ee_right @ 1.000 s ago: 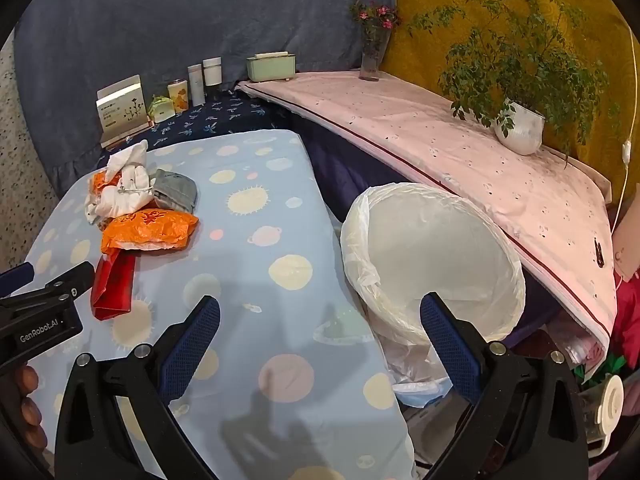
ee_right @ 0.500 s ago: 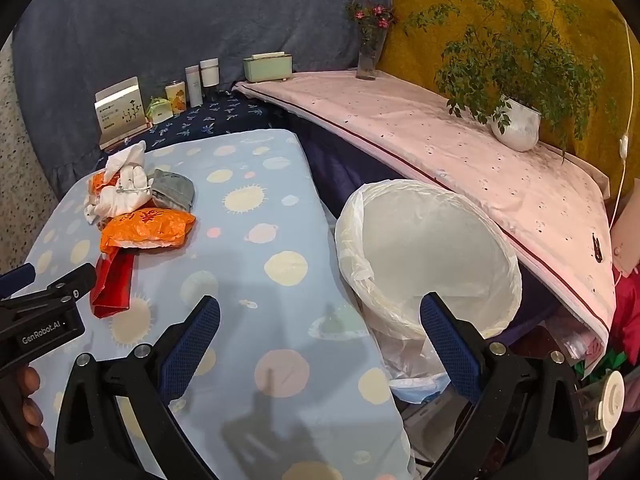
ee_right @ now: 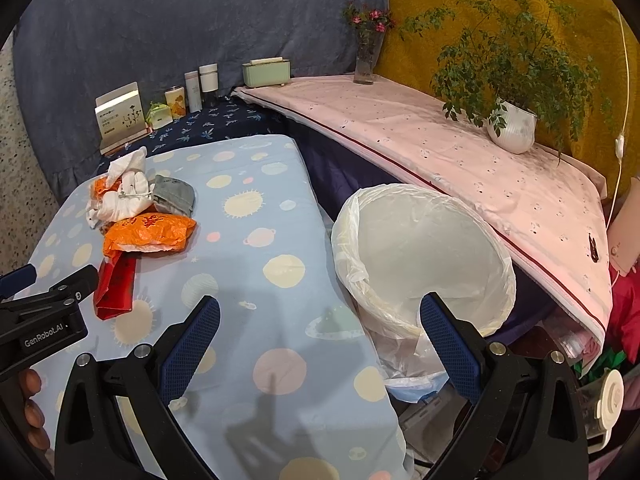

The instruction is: Collect trash

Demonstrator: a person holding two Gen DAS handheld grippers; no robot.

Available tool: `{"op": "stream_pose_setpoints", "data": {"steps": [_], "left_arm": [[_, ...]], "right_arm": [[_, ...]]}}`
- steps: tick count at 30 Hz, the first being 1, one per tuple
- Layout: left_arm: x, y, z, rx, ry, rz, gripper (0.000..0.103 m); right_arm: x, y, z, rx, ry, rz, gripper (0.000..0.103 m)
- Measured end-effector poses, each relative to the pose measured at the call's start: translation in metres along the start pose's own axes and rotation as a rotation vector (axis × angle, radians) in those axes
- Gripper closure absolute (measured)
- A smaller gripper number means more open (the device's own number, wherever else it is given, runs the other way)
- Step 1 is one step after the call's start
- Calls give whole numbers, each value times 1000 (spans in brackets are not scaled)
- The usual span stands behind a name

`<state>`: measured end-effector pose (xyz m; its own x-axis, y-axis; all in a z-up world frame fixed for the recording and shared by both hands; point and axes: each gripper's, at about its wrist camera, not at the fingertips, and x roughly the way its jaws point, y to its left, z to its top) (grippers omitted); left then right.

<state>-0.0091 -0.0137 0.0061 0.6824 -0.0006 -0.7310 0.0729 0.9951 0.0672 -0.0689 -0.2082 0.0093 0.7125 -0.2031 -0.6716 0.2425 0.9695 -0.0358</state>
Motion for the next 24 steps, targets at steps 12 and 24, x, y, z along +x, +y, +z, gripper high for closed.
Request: {"op": "stream_pose_setpoints", "data": {"steps": [12, 24], "left_arm": [[-7, 5, 1, -5, -2, -1, 7], [-17, 8, -2, -11, -13, 6, 7]], "right_arm": [[-6, 1, 1, -2, -13, 5, 7], [-12, 1, 1, -1, -24, 10, 7]]}}
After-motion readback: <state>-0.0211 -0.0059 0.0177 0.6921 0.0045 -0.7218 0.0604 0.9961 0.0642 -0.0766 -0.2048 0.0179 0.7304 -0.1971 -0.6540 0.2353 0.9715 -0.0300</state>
